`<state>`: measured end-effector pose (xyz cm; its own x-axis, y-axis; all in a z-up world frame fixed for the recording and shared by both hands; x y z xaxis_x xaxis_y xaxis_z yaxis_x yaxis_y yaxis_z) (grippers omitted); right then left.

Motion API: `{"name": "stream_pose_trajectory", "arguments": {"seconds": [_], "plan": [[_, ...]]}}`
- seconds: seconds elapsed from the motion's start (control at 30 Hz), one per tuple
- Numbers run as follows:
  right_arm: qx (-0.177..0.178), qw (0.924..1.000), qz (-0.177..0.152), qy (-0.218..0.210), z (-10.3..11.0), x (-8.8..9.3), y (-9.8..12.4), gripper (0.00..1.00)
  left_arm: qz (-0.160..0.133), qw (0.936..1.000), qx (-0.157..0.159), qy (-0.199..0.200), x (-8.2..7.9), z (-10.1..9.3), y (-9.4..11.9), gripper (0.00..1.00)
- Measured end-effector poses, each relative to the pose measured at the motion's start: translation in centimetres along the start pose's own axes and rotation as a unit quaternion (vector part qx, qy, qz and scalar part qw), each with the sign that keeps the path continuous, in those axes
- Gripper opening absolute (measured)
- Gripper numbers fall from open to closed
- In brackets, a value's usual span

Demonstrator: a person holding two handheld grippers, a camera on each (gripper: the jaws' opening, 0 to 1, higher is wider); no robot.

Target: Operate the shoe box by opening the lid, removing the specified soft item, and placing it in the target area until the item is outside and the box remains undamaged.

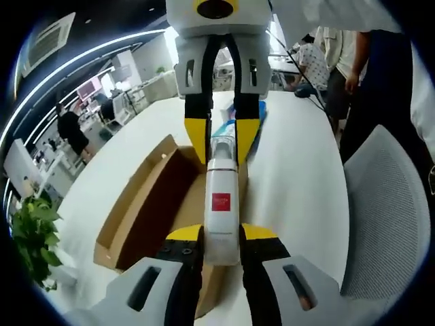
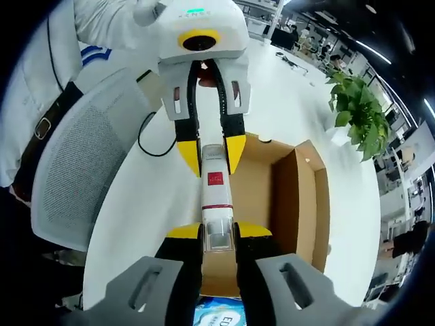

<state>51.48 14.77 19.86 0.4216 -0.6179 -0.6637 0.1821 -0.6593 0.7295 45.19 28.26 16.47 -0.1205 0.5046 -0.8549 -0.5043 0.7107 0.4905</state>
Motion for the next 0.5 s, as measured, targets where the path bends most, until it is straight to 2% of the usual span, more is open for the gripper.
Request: {"name": "stream_pose_trajectory", "arguments": {"seconds": [0.1,0.3,0.5], "plan": [[0.000,1.0000,-0.002,0.005,-0.02,-0.06,0.21,0.15,-0.017,0.9998,-0.005,0.007,0.22,-0.09,0.02,0.19],[-0.006,0.9999,0.006,0.015,0.24,-0.34,0.23,0.15,-0.018,0.9998,-0.006,0.010,0.24,-0.42,-0.22,0.19],[-0.005,0.9997,0.005,0.023,0.35,-0.75,0.59,0.15,-0.032,0.9993,-0.013,0.014,0.34,-0.45,-0.17,0.18]]}}
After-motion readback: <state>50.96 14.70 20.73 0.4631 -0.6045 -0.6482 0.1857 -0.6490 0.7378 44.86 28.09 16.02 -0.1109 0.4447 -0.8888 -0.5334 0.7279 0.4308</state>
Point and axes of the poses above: the point that each gripper's makers call its tool centre point, and the gripper's own axes: y roughly backward along the fingers, z roughly to its left, x roughly out of its underside, the point moved 9 cm from there along y, roughly backward along the fingers, and after that the axes turned 14 degrees about -z, right-handed, at the moved point
